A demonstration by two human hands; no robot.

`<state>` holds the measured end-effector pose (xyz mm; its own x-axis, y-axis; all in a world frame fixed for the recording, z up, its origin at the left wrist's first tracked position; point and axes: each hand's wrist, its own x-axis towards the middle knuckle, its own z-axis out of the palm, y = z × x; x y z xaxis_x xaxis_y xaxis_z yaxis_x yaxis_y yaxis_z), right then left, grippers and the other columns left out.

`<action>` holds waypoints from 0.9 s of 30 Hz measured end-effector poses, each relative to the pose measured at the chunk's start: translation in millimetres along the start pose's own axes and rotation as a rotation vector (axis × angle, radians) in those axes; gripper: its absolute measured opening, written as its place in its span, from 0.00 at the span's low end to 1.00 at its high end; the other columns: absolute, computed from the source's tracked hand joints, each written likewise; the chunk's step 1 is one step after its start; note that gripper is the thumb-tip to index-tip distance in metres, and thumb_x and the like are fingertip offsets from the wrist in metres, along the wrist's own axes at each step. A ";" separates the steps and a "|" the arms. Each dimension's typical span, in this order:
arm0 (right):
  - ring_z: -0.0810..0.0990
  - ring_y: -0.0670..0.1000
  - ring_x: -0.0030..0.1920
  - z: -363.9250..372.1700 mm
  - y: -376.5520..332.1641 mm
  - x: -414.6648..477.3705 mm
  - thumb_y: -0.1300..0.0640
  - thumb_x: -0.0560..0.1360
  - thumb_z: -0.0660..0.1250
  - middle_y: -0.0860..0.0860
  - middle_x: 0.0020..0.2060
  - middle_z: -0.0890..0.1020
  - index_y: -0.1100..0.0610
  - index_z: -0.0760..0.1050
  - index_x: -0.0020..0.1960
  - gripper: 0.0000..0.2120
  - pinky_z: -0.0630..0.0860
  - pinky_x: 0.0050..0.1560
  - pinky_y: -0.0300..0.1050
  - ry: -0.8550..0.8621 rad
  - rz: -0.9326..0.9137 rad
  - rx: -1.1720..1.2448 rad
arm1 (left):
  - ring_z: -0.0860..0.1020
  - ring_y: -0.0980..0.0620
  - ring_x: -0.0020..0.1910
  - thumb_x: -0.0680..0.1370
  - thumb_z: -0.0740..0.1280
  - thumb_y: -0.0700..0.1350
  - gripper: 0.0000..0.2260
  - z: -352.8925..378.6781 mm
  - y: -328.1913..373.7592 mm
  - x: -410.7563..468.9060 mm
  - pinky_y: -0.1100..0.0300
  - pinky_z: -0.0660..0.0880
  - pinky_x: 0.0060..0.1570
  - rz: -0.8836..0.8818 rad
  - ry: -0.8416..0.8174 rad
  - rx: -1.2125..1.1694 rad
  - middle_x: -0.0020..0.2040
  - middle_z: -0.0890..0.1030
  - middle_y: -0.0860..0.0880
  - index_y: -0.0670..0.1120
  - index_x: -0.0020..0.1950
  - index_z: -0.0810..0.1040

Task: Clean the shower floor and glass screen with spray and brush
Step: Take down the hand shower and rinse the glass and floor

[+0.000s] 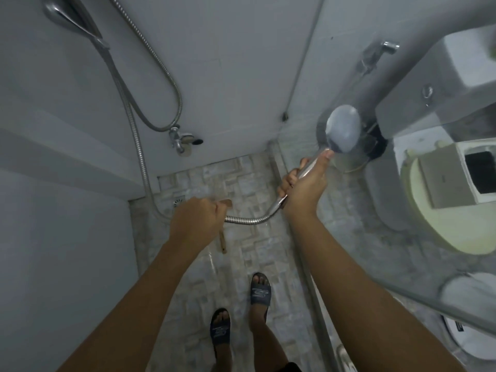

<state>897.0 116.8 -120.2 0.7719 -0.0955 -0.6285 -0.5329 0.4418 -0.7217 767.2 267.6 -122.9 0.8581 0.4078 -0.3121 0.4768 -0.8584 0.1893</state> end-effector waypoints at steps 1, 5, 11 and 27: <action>0.60 0.49 0.21 3.6 4.4 -1.7 0.27 0.77 0.53 0.51 0.24 0.62 0.52 0.67 0.37 0.29 0.60 0.25 0.37 -0.028 0.037 -0.003 | 0.76 0.48 0.30 0.81 0.57 0.53 0.23 1.6 -9.8 -1.9 0.57 0.71 0.31 -0.008 -0.001 0.033 0.29 0.78 0.49 0.47 0.36 0.85; 0.58 0.49 0.20 16.4 25.0 -12.3 0.26 0.76 0.53 0.50 0.23 0.61 0.51 0.67 0.36 0.29 0.57 0.24 0.36 -0.083 0.154 0.048 | 0.73 0.47 0.31 0.82 0.55 0.52 0.24 -0.1 -41.7 -18.9 0.57 0.68 0.32 -0.047 -0.011 0.088 0.31 0.76 0.47 0.43 0.38 0.84; 0.58 0.48 0.20 35.0 55.4 -29.9 0.26 0.76 0.53 0.51 0.23 0.61 0.50 0.69 0.30 0.31 0.56 0.26 0.37 -0.135 0.219 0.028 | 0.76 0.41 0.34 0.77 0.50 0.58 0.29 -1.5 -78.1 -38.1 0.54 0.71 0.35 -0.146 0.057 0.008 0.33 0.79 0.40 0.40 0.34 0.80; 0.58 0.48 0.21 43.5 94.9 -62.4 0.27 0.77 0.52 0.50 0.24 0.60 0.52 0.67 0.35 0.30 0.55 0.26 0.38 -0.207 0.271 -0.014 | 0.69 0.45 0.25 0.80 0.59 0.50 0.24 -1.0 -120.6 -81.2 0.58 0.64 0.28 -0.131 0.054 0.001 0.23 0.66 0.48 0.46 0.24 0.65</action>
<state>813.3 203.5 -136.8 0.6548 0.2077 -0.7267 -0.7319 0.4140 -0.5412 640.3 338.4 -119.5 0.7977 0.5321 -0.2839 0.5849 -0.7973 0.1491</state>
